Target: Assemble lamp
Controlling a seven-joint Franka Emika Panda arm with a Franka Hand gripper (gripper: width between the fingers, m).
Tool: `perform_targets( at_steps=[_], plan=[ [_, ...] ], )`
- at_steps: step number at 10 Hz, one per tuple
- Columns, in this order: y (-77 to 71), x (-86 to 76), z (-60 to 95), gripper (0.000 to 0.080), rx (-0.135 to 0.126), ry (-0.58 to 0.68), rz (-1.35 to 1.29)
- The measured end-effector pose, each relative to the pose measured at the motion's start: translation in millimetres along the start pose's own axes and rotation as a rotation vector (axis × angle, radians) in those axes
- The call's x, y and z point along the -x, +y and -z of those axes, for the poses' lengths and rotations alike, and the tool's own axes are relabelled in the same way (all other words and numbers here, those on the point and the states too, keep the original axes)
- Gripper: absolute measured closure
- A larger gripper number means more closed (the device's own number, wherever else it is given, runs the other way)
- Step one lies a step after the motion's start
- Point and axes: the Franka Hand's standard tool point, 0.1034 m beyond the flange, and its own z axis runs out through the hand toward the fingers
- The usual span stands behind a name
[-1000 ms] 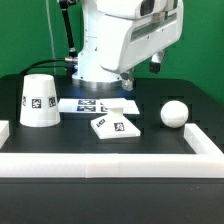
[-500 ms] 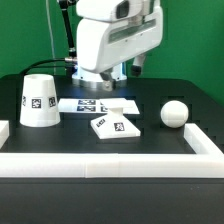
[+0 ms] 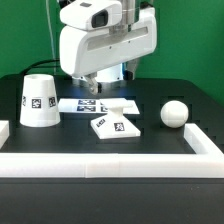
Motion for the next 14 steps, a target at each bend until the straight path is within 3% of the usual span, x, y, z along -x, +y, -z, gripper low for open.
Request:
perform_targets(
  at_steps=[2, 5, 7, 11, 14],
  plan=[
    [-7.5, 1.1, -5.4, 0.01, 0.009, 0.006, -0.234],
    [-12.1, 0.3, -8.5, 0.01, -0.004, 0.013, -0.459],
    [-11.7, 0.4, -11.9, 0.01, 0.006, 0.037, -0.453],
    [-20.7, 15.6, -33.5, 0.01, 0.028, 0.076, -0.352],
    [-23.1, 19.4, -44.5, 0.01, 0.026, 0.072, -0.349]
  ],
)
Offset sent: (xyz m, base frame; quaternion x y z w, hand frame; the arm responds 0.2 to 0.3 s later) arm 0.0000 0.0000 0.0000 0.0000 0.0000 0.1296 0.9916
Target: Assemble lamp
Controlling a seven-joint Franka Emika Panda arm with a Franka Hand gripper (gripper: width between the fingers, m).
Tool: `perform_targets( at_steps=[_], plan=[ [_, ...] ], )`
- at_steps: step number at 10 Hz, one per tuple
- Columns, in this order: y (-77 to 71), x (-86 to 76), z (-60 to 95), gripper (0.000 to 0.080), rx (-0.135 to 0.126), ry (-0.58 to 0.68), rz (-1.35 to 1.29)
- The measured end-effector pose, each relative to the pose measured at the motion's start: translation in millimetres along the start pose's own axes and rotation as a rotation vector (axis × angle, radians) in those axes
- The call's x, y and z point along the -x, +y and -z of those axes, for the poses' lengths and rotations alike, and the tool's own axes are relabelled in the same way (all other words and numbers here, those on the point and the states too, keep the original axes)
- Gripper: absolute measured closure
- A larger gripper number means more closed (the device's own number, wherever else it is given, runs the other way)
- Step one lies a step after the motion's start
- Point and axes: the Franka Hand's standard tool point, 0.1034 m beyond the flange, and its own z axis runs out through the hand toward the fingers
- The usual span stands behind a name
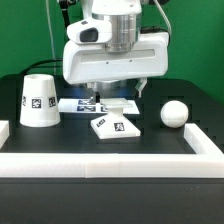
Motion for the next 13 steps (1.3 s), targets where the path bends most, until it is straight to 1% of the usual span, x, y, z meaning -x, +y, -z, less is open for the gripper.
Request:
perform_targets(
  at_steps=[6, 8, 9, 10, 11, 13],
  plan=[
    [-1.6, 7.5, -18.3, 0.01, -0.011, -0.031, 0.007],
    [-1.4, 7.7, -17.6, 0.01, -0.012, -0.036, 0.007],
    [-1.1, 5.9, -15.0, 0.0223, -0.011, -0.033, 0.007],
    [-0.9, 4.9, -14.3, 0.0223, -0.01, -0.031, 0.007],
    [-0.9, 4.7, -14.4, 0.0265, -0.01, -0.03, 0.007],
    [-0.9, 4.7, -14.4, 0.0265, -0.01, -0.03, 0.007]
  ],
)
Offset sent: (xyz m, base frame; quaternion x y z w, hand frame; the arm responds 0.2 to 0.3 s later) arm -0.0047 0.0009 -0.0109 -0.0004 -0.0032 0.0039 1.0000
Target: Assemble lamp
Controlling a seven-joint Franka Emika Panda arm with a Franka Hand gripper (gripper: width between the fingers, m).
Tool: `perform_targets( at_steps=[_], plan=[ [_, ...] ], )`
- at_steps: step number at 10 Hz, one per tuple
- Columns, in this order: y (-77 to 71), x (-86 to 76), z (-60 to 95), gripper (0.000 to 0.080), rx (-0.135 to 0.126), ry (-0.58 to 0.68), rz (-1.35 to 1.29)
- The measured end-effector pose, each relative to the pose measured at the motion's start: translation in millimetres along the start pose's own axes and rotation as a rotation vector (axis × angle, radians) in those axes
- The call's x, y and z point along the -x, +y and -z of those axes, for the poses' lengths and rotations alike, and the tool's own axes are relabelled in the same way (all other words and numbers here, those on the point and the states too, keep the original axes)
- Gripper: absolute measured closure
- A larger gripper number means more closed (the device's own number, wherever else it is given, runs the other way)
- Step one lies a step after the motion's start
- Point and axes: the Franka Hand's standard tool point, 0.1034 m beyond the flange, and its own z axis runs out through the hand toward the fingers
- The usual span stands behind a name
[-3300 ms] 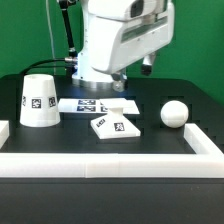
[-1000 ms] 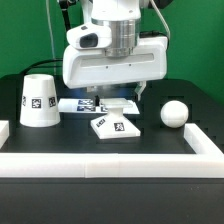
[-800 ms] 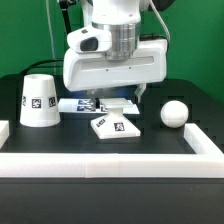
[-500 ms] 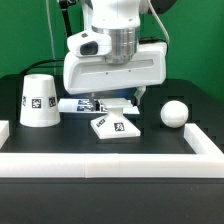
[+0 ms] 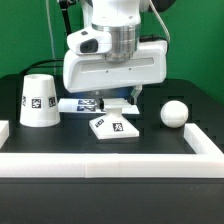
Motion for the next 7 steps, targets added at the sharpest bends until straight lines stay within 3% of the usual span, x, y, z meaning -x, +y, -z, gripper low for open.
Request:
perform_targets(
  at_steps=[4, 7],
  plan=[
    [-2.7, -6.8, 0.6, 0.0265, -0.004, -0.007, -0.025],
    [-18.8, -43.9, 4.3, 0.0262, -0.002, 0.011, -0.047]
  ],
)
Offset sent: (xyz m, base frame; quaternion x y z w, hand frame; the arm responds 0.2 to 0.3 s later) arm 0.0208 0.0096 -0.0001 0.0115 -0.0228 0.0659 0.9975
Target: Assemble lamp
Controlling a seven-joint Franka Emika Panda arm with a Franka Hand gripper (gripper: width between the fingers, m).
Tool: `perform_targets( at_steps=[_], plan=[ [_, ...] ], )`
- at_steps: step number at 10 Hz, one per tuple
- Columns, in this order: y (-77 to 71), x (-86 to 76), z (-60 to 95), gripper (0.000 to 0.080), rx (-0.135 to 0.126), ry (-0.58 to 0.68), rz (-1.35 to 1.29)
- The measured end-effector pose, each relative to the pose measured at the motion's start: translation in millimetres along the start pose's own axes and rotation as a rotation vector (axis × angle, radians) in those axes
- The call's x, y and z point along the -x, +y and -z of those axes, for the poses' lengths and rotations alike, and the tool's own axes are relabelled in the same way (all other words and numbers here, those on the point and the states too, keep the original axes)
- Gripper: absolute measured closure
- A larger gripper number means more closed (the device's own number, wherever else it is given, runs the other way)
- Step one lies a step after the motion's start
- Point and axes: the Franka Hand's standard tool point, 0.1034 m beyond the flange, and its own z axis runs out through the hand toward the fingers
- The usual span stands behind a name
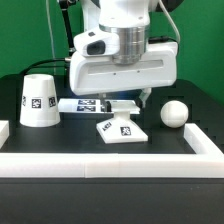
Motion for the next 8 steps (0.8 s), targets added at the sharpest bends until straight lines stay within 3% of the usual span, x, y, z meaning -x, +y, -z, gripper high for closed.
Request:
perform_targets(
  at_steps=[3, 5, 8],
  plan=[
    [-19.8, -28.2, 2.2, 0.0262, -0.005, 0.028, -0.044],
    [-40.5, -56.2, 4.5, 0.0262, -0.007, 0.058, -0.109],
    [-57.0, -78.8, 5.2, 0.0262, -0.012, 0.093, -0.168]
  ],
)
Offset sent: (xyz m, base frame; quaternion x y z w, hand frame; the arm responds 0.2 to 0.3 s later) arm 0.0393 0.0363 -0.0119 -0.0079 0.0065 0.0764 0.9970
